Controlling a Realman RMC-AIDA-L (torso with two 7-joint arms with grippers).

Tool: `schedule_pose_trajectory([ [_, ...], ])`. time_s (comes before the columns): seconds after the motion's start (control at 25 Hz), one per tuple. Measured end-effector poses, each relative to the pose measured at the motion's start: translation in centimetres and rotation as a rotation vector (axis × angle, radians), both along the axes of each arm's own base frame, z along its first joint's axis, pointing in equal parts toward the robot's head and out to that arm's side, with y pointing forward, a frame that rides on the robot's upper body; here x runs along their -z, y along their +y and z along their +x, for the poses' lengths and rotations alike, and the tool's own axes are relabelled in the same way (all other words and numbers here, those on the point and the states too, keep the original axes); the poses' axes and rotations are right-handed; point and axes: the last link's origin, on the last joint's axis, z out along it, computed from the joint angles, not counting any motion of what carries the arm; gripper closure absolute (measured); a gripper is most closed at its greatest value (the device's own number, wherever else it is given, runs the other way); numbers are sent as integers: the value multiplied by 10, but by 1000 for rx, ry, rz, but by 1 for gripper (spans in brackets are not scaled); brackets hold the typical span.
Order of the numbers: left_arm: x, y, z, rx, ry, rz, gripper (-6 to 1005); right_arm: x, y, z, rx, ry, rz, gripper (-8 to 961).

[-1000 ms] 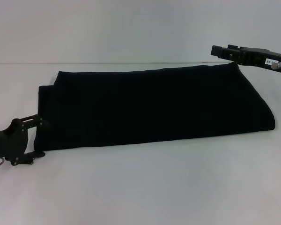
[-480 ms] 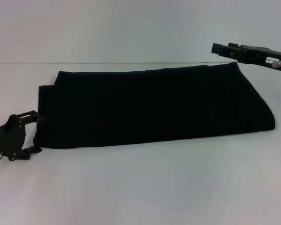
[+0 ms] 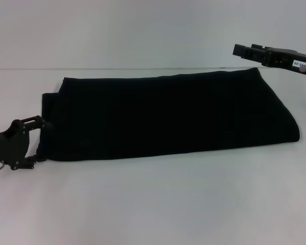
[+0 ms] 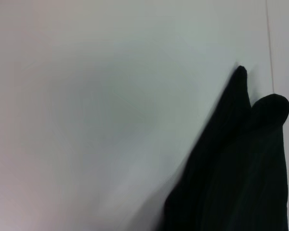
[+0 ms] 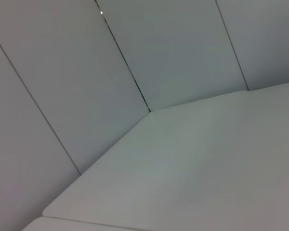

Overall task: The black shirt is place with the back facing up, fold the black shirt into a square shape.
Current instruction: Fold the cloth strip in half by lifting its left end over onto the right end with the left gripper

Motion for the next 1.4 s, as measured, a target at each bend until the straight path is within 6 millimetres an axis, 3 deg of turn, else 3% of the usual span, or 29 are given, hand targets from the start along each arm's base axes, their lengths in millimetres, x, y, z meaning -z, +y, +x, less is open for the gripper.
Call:
schedule_pose_trajectory([
  [0.88,2,2,6,105,70,-48,100,0,2,-3,-7,0,2,215],
  [1.08,0,3,7,128,87,-48,176,0,2,-3,-8,-1,3,215],
  [1.28,1,1,4,125,97,-57,394,-1,2,-3,-7,-1,3,216],
  [1.4,2,-1,3,122,102,-62,463,-1,2,-2,-7,-1,4,216],
])
